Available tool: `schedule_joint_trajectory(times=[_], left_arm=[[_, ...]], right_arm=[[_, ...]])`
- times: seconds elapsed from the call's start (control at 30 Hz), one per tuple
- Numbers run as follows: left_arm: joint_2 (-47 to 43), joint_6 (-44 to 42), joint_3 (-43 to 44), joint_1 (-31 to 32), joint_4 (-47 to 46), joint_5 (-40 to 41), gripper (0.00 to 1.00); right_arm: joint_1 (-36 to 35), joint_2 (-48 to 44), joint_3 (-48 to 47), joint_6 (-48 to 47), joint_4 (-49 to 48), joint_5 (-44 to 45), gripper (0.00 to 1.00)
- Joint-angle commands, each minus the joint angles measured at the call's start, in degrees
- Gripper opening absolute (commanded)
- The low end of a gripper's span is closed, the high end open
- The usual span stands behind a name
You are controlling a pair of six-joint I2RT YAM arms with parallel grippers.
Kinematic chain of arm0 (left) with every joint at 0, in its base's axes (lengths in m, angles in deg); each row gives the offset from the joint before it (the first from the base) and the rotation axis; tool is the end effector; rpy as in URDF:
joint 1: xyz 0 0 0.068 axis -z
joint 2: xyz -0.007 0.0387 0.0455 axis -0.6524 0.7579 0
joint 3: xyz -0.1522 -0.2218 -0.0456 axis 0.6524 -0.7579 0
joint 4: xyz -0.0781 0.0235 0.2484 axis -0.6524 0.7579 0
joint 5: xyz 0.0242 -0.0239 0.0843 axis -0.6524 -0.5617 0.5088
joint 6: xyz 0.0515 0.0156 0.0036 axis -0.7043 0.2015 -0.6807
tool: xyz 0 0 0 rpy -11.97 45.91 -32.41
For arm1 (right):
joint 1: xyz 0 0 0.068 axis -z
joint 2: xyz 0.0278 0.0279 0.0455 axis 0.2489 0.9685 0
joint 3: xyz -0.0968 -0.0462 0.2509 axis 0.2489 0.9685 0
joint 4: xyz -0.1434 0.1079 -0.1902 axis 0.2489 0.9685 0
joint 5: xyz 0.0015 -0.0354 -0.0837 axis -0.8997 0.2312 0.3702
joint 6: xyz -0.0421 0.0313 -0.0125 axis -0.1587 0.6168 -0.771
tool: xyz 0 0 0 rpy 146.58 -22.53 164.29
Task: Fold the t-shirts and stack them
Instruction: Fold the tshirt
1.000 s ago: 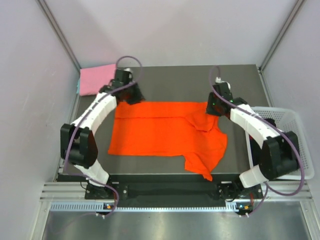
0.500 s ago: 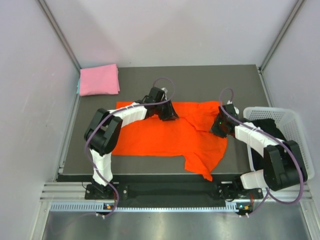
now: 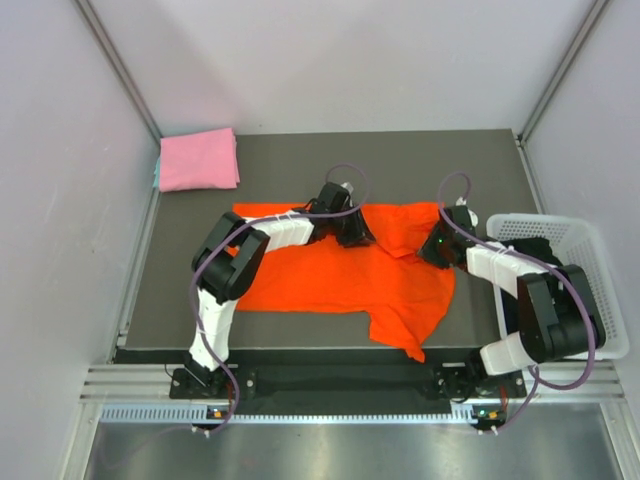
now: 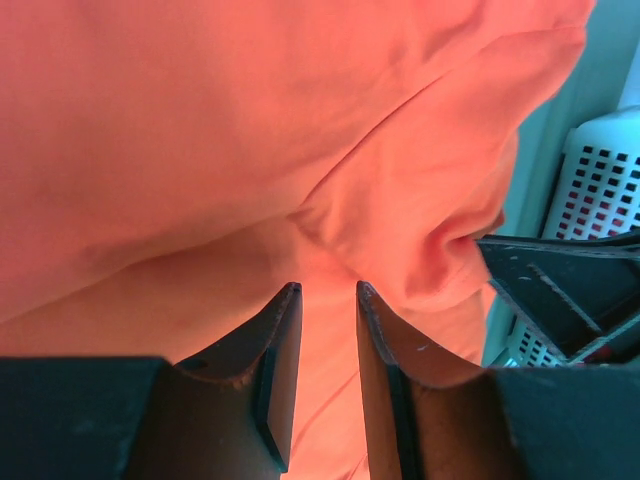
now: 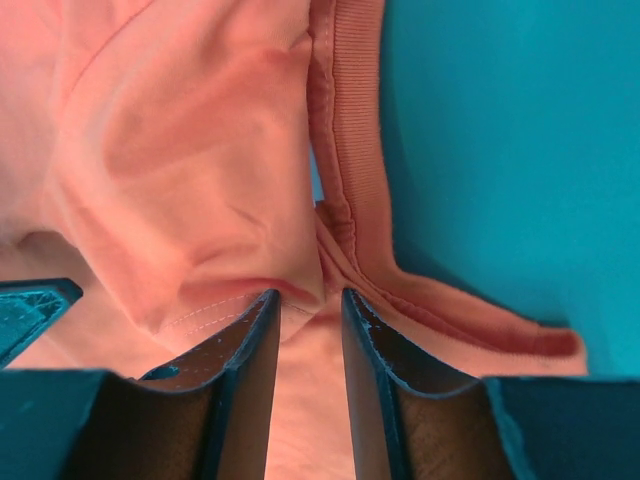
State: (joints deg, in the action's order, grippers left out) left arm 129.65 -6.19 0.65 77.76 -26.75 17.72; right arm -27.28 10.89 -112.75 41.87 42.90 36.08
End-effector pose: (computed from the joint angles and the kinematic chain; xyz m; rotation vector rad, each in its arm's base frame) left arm 0.3520 -0.2809 0.1476 -0.1193 2.5664 -1.1031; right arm 0.2666 0.0595 0.1651 0.6793 2.4348 0.3587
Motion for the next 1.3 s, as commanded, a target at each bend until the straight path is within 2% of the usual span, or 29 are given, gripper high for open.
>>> schedule_joint_trajectory(times=[0.0, 0.1, 0.17, 0.33, 0.7, 0.93, 1.27], left_arm=[[0.79, 0.68, 3.38, 1.28, -3.94, 0.87, 0.33], [1.41, 1.2, 3.56, 1.99, -4.03, 1.84, 0.33], [1.76, 1.82, 3.47, 2.34, -4.47, 2.28, 0.33], [2.03, 2.26, 3.21, 3.65, -4.56, 3.59, 0.33], [-0.69, 3.57, 1.8, 5.68, -5.08, 8.52, 0.33], [-0.43, 4.28, 1.36, 6.73, -6.41, 9.66, 0.33], [1.94, 5.25, 2.24, 6.91, -8.69, 11.07, 0.33]], right_arm=[[1.0, 1.63, -1.01, 0.55, -3.82, -0.94, 0.31], [1.0, 2.16, -1.01, 0.9, -4.53, -0.51, 0.3], [1.26, 2.43, -0.84, 0.99, -4.79, -0.42, 0.26], [1.87, 1.2, -0.57, 0.81, -5.24, -1.46, 0.0], [4.25, -9.52, 0.13, 3.71, -3.12, -9.29, 0.0], [5.83, -11.11, 1.44, 6.61, -5.14, -15.0, 0.0], [6.09, -10.94, 1.89, 7.58, -6.37, -16.41, 0.0]])
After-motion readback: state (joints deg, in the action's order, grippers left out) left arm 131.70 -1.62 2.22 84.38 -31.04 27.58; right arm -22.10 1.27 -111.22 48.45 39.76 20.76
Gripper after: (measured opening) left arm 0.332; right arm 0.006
